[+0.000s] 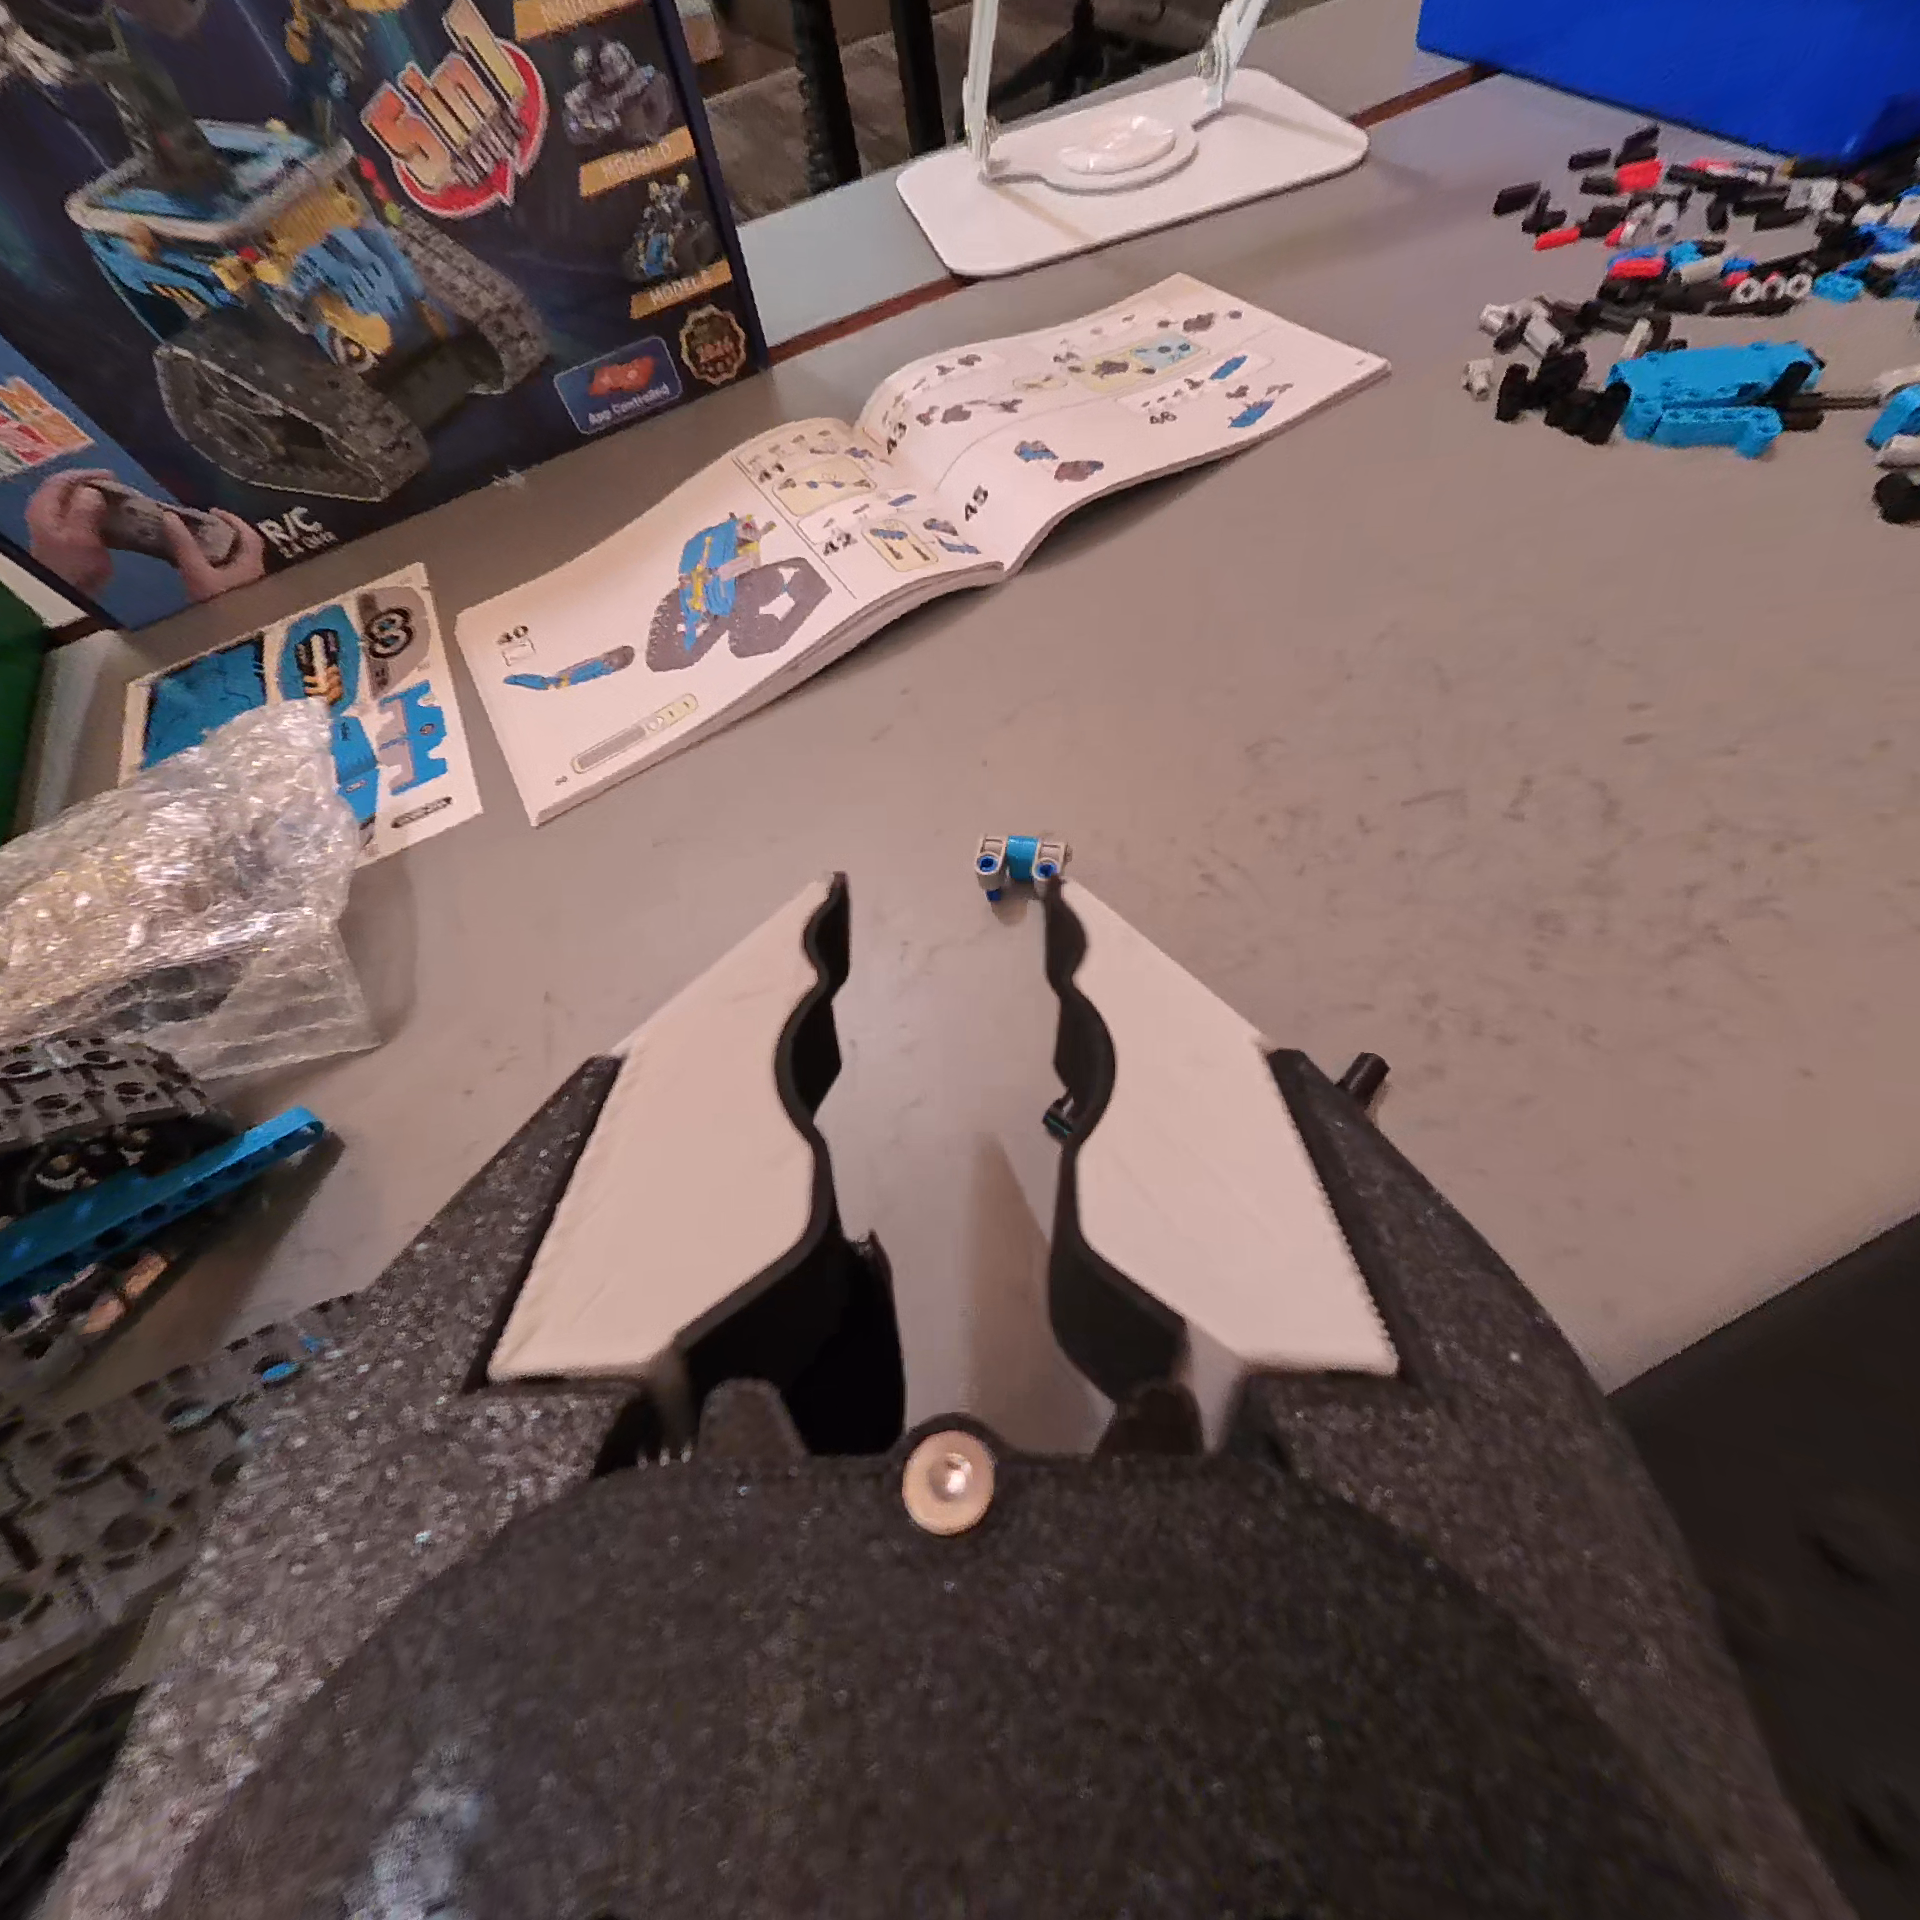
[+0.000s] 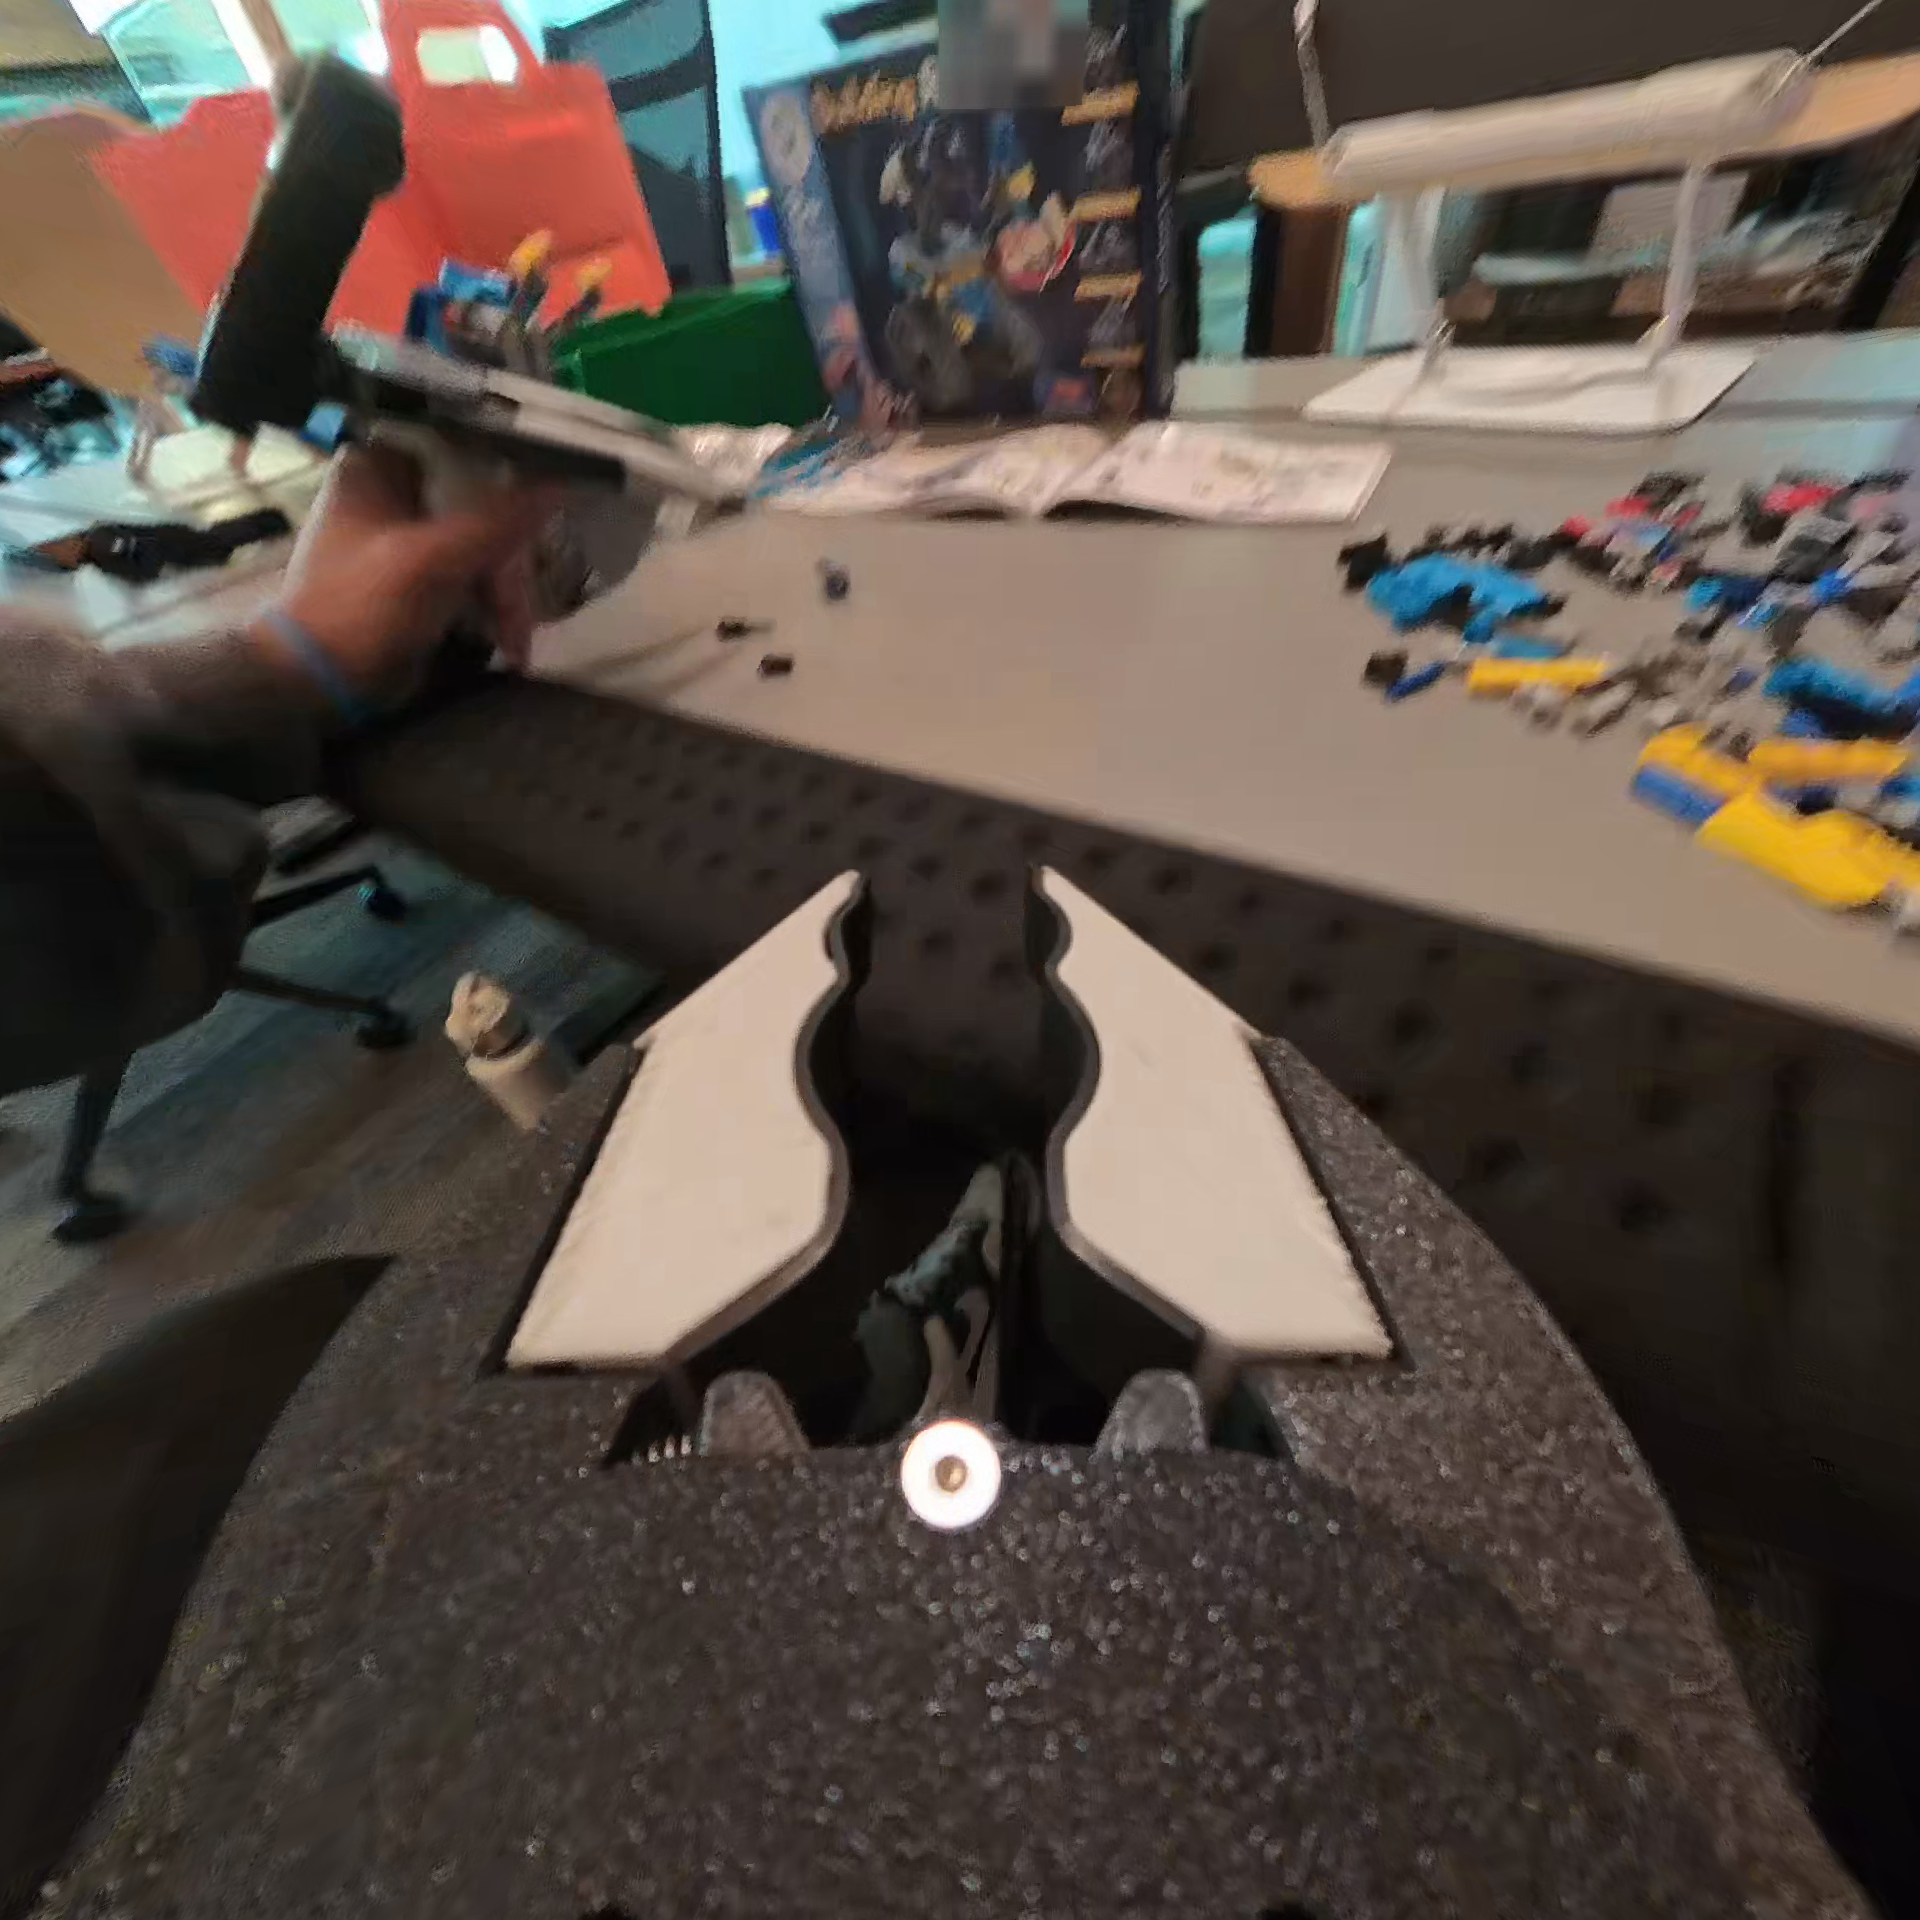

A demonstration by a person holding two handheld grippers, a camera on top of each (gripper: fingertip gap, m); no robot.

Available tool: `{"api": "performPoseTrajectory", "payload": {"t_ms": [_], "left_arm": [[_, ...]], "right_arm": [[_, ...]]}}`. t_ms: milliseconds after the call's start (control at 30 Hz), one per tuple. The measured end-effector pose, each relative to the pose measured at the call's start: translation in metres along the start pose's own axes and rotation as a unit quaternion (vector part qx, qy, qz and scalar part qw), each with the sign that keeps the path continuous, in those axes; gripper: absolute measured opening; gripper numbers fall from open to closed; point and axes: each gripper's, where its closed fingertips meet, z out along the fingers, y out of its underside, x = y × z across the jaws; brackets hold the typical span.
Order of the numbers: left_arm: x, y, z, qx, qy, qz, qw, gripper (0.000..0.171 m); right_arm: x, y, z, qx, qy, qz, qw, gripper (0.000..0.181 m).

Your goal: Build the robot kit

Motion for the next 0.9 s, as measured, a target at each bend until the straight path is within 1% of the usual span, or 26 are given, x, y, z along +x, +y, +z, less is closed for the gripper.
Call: {"api": "performPoseTrajectory", "payload": {"t_ms": [33, 67, 133, 200, 233, 300, 333, 367, 400, 433, 467, 500, 600, 667, 700, 733, 800, 833, 867, 900], "left_arm": [[-0.002, -0.001, -0.003, 0.008, -0.01, 0.003, 1.0, 0.029], [-0.002, -0.001, -0.005, 0.01, -0.019, 0.008, 1.0, 0.026], [0.005, 0.005, -0.002, -0.007, -0.021, 0.032, 0.999, 0.027], [0.01, 0.015, 0.002, -0.039, -0.049, 0.088, 0.994, 0.027], [0.011, 0.017, 0.003, -0.047, -0.076, 0.127, 0.988, 0.027], [0.013, 0.02, 0.005, -0.057, -0.125, 0.21, 0.968, 0.027], [0.013, 0.02, 0.006, -0.058, -0.153, 0.25, 0.954, 0.025], [0.01, 0.018, 0.004, -0.051, -0.19, 0.284, 0.938, 0.019], [0.007, 0.015, 0.003, -0.043, -0.218, 0.311, 0.924, 0.008], [0.008, 0.014, 0.002, -0.042, -0.229, 0.324, 0.917, 0.0], [0.007, 0.014, 0.003, -0.043, -0.232, 0.324, 0.916, 0.0], [0.003, 0.014, 0.002, -0.044, -0.232, 0.31, 0.921, 0.001], [-0.004, 0.013, 0.0, -0.038, -0.196, 0.222, 0.954, 0.017], [-0.005, 0.013, 0.001, -0.038, -0.175, 0.188, 0.966, 0.022], [-0.005, 0.014, 0.002, -0.041, -0.173, 0.188, 0.966, 0.025], [-0.004, 0.016, 0.002, -0.045, -0.175, 0.197, 0.964, 0.026], [-0.003, 0.018, 0.004, -0.055, -0.183, 0.219, 0.957, 0.028], [-0.003, 0.019, 0.006, -0.061, -0.185, 0.223, 0.955, 0.029], [-0.004, 0.021, 0.007, -0.067, -0.181, 0.218, 0.957, 0.03], [-0.005, 0.022, 0.009, -0.075, -0.172, 0.203, 0.961, 0.032]], "right_arm": [[-0.011, 0.017, -0.009, -0.013, -0.007, -0.004, 1.0, 0.031], [-0.02, 0.033, -0.018, -0.028, -0.011, -0.012, 0.999, 0.032], [-0.032, 0.065, -0.035, -0.061, -0.013, -0.022, 0.998, 0.031], [-0.041, 0.091, -0.048, -0.089, -0.017, -0.013, 0.996, 0.031], [-0.041, 0.103, -0.054, -0.106, -0.016, -0.007, 0.994, 0.031], [-0.039, 0.12, -0.064, -0.141, -0.015, 0.009, 0.99, 0.033], [-0.036, 0.124, -0.068, -0.151, -0.013, 0.016, 0.988, 0.034], [-0.033, 0.125, -0.072, -0.154, -0.012, 0.024, 0.988, 0.036], [-0.03, 0.124, -0.074, -0.154, -0.013, 0.033, 0.987, 0.036], [-0.026, 0.123, -0.076, -0.153, -0.015, 0.044, 0.987, 0.036], [-0.022, 0.121, -0.077, -0.154, -0.016, 0.055, 0.986, 0.036], [-0.017, 0.119, -0.078, -0.152, -0.015, 0.064, 0.986, 0.036], [-0.004, 0.106, -0.075, -0.126, -0.019, 0.096, 0.987, 0.036], [-0.005, 0.087, -0.065, -0.1, -0.038, 0.129, 0.986, 0.036], [-0.006, 0.072, -0.056, -0.081, -0.046, 0.133, 0.987, 0.035], [-0.006, 0.056, -0.045, -0.066, -0.053, 0.119, 0.989, 0.035], [0.002, 0.023, -0.017, -0.069, -0.04, 0.064, 0.995, 0.033], [0.014, 0.008, 0.0, -0.082, -0.014, 0.034, 0.996, 0.03], [0.032, -0.005, 0.016, -0.1, 0.025, 0.012, 0.995, 0.033], [0.05, -0.016, 0.033, -0.117, 0.053, -0.008, 0.992, 0.045]]}}
